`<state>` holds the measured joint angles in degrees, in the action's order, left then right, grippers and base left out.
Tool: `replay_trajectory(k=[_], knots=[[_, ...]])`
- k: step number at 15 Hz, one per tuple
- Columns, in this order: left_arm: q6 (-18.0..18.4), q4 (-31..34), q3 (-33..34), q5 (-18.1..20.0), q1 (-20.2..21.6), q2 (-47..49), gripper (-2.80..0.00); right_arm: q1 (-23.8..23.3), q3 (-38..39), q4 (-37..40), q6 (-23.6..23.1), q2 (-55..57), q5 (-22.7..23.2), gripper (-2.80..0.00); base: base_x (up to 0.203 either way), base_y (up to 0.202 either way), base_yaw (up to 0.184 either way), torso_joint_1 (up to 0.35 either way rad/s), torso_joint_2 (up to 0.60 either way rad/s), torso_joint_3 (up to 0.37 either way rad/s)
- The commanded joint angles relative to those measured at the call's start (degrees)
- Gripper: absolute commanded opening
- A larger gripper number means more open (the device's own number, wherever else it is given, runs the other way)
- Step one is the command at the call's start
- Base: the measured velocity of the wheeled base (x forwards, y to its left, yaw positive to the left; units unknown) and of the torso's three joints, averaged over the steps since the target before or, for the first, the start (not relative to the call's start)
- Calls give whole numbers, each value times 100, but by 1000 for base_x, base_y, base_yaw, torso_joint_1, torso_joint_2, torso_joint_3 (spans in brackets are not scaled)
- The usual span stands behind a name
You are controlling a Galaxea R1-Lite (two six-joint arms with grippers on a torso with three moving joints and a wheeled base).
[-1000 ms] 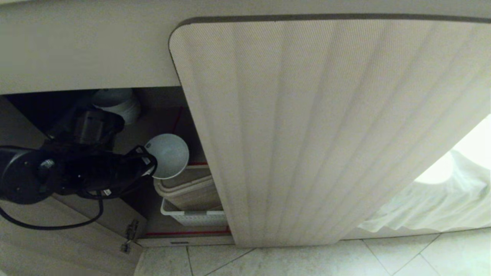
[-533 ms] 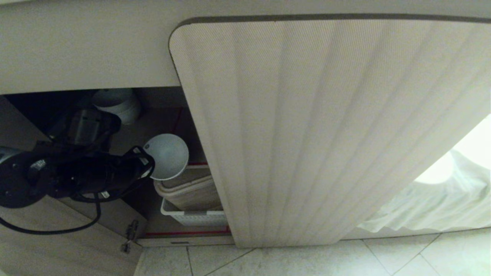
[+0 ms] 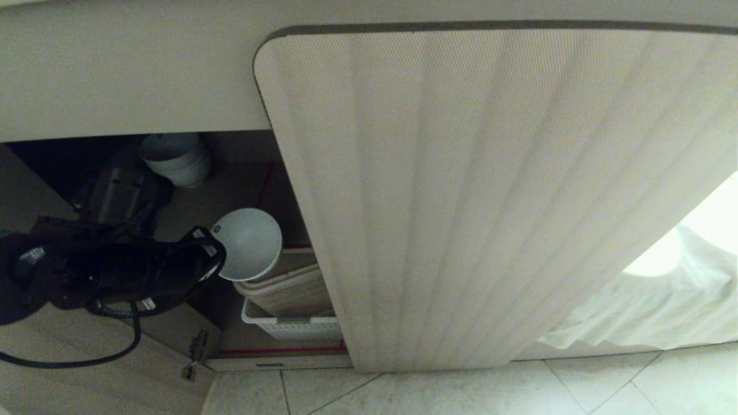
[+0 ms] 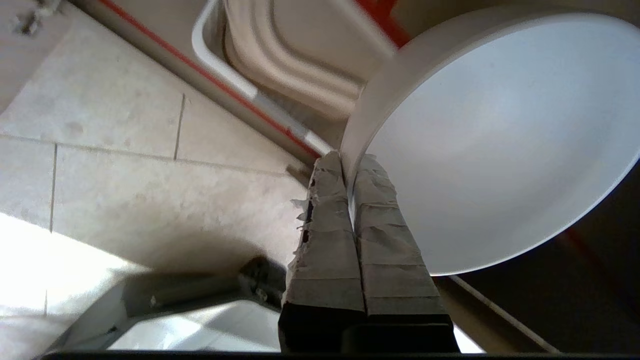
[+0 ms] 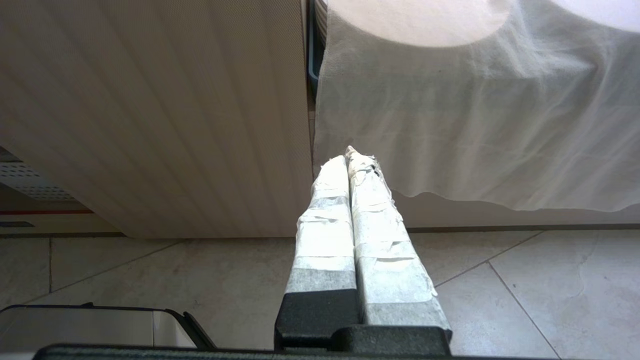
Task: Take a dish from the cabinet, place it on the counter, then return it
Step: Take the bowl from the cabinet
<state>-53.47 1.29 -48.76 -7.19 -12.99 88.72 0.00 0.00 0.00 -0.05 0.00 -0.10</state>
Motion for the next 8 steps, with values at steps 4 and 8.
replay_trajectory(k=[4,8], knots=[[-41,-6,581,26,-83,-510,-280,0,0,0,-4,0,1,-280,0,0,0,0,0,0],[-41,2,946,119,-107,-868,-280,2,0,0,-4,0,1,-280,0,0,0,0,0,0]])
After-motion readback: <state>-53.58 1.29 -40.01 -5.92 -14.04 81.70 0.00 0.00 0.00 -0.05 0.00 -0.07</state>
